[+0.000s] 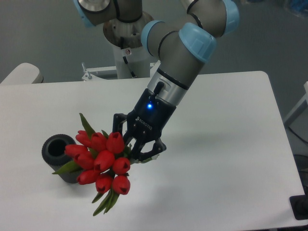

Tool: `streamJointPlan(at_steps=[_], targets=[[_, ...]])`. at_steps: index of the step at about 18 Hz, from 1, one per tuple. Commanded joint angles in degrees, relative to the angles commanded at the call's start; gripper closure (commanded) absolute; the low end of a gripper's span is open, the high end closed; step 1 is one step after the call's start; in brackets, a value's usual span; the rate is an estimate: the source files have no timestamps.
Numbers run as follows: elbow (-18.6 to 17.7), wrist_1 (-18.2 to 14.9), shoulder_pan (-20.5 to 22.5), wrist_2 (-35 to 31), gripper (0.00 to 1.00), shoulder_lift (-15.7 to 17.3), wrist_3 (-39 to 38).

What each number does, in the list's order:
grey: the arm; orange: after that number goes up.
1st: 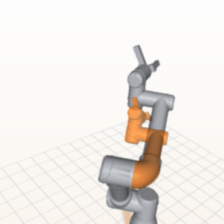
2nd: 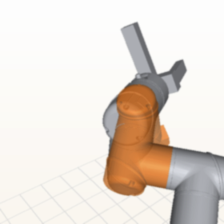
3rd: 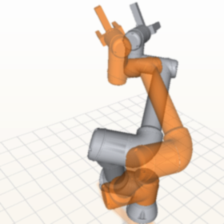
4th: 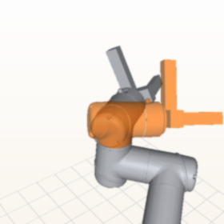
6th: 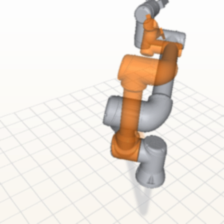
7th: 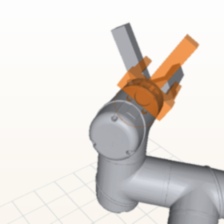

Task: Insert the flowers into the vase
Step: 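Carry the red tulip bunch in the gripper over the grey vase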

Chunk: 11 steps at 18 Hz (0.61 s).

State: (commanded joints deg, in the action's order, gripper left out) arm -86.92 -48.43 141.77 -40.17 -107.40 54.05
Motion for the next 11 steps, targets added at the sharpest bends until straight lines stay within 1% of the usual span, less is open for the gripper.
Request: streamJointPlan(at_steps=[1, 3, 8, 11], targets=[[-0.3, 0.0, -0.2, 0.0, 0.71, 0.0, -0.3], [-0.6, 1.1, -0.6, 0.1, 0.71, 0.1, -1.1], [-0.4, 1.5, -1.8, 0.1, 0.71, 0.4, -3.0], [-0.3, 3.5, -2.6, 0.1, 0.71, 0.5, -7.5]])
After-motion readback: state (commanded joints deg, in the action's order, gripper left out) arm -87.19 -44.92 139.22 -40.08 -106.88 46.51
